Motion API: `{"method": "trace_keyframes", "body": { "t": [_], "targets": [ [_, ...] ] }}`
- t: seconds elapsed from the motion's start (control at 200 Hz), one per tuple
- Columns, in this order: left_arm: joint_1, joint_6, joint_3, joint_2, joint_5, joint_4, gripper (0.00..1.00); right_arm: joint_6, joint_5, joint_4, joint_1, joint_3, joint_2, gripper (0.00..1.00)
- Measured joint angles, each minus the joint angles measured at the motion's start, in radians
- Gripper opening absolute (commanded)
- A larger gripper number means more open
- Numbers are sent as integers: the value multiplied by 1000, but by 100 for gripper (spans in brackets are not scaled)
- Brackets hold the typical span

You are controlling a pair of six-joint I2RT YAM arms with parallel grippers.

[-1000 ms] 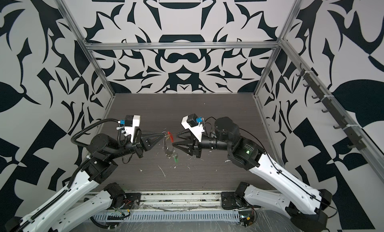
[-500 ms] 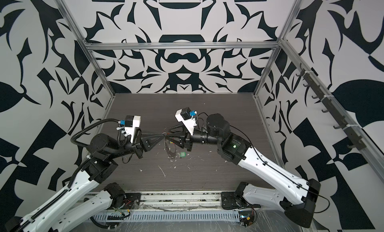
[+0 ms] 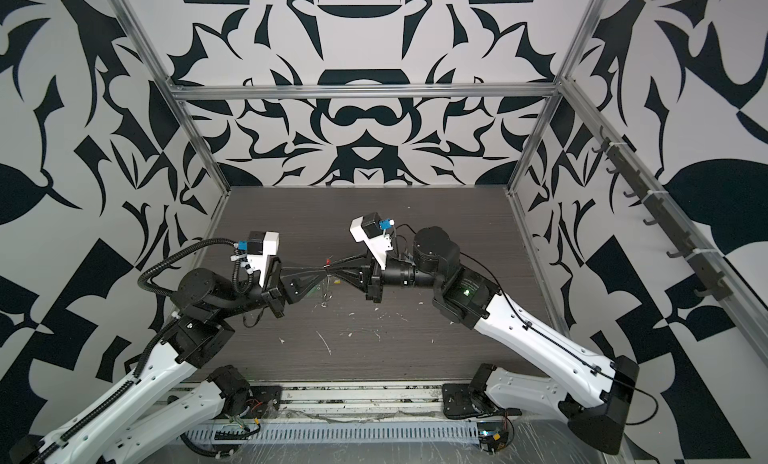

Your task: Remove the keys from the keyring

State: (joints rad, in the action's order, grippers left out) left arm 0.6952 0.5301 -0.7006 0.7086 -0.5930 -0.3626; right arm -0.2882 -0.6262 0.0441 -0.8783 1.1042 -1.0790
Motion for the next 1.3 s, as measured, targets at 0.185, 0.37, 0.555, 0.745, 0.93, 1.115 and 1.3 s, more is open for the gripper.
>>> {"method": "trace_keyframes", "body": {
  "t": [0.185,0.37,0.555,0.745,0.93,1.115,1.3],
  "targets": [
    [0,-3,0,-4,10,1,0,-8,-5,11,0,-18,1,4],
    [0,-5,0,-5,13,1,0,-24,-14,23,0,-21,3,0],
    [0,-17,-3,-11,25,33,40,-10,-20,-26,8,-14,3,0],
    [0,-54,-59,-41,35,167,45,83,-43,-277,38,93,-29,0],
    [0,-87,-178,29,-10,305,45,198,-70,-493,48,219,-83,0],
    [0,-102,-212,107,-42,419,42,263,-84,-626,48,278,-118,0],
    [0,-119,-231,131,-54,510,32,289,-87,-688,48,305,-136,0]
  ]
}}
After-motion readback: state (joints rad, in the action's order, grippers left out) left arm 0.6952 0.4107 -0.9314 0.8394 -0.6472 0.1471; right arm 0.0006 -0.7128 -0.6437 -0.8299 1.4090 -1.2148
